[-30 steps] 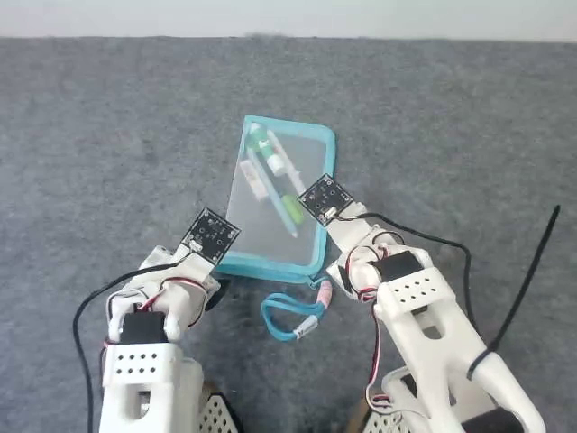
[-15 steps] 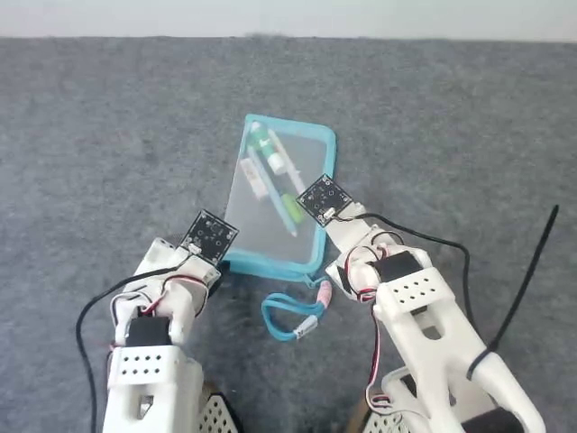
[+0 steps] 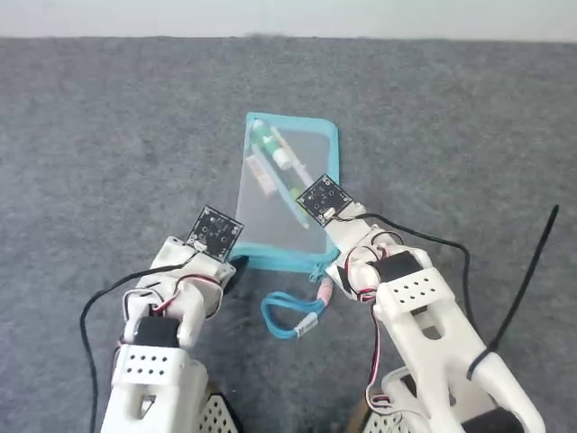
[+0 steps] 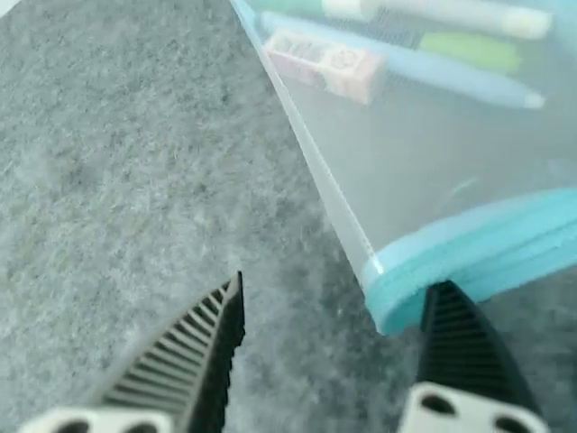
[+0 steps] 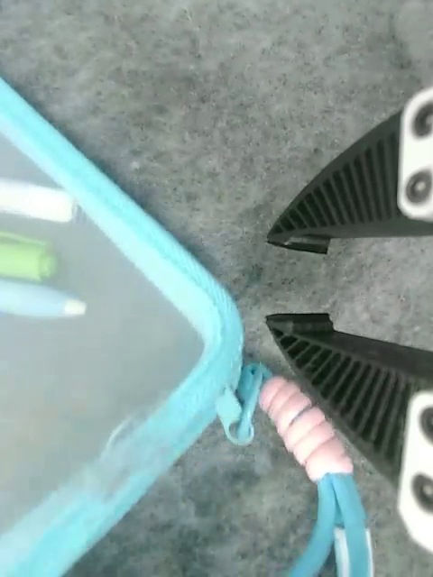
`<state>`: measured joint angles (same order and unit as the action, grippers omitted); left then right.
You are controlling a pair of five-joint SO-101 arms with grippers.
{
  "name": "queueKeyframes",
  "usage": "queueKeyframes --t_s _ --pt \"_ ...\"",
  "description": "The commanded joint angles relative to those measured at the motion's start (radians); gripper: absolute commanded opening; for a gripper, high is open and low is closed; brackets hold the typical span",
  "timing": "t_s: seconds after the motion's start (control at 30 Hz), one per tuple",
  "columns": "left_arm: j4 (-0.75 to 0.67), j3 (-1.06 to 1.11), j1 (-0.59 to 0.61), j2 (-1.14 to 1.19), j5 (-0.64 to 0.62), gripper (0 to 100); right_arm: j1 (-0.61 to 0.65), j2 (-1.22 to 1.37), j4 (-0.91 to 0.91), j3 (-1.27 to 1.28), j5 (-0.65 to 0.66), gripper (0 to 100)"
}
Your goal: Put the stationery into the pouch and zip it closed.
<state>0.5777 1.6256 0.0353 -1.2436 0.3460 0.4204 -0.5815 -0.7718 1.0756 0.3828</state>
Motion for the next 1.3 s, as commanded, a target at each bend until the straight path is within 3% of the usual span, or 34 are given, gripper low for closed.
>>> queueKeyframes --t_s 0.0,0.23,0.5,0.7,1.07,1.27 --pt "-0.063 -0.067 -0.023 0.011 -0.060 30 0.007 -0.005 0.019 -0.008 -0.009 12.1" --pt "-0.141 -0.059 -0.083 0.012 -0.163 29 0.008 -0.005 0.021 -0.008 -0.009 12.1" --pt "-0.417 0.042 -0.193 0.002 -0.189 2 0.008 -0.005 0.074 0.021 -0.009 12.1" --pt "-0.457 0.044 -0.198 0.000 -0.192 1 0.007 -0.007 0.074 0.021 -0.009 12.1" --pt "-0.236 -0.364 -0.117 0.008 -0.199 1 0.007 -0.059 0.108 0.058 -0.009 12.1" --pt "0.207 -0.748 -0.101 0.012 -0.244 1 0.001 -0.206 0.110 0.126 -0.009 12.1"
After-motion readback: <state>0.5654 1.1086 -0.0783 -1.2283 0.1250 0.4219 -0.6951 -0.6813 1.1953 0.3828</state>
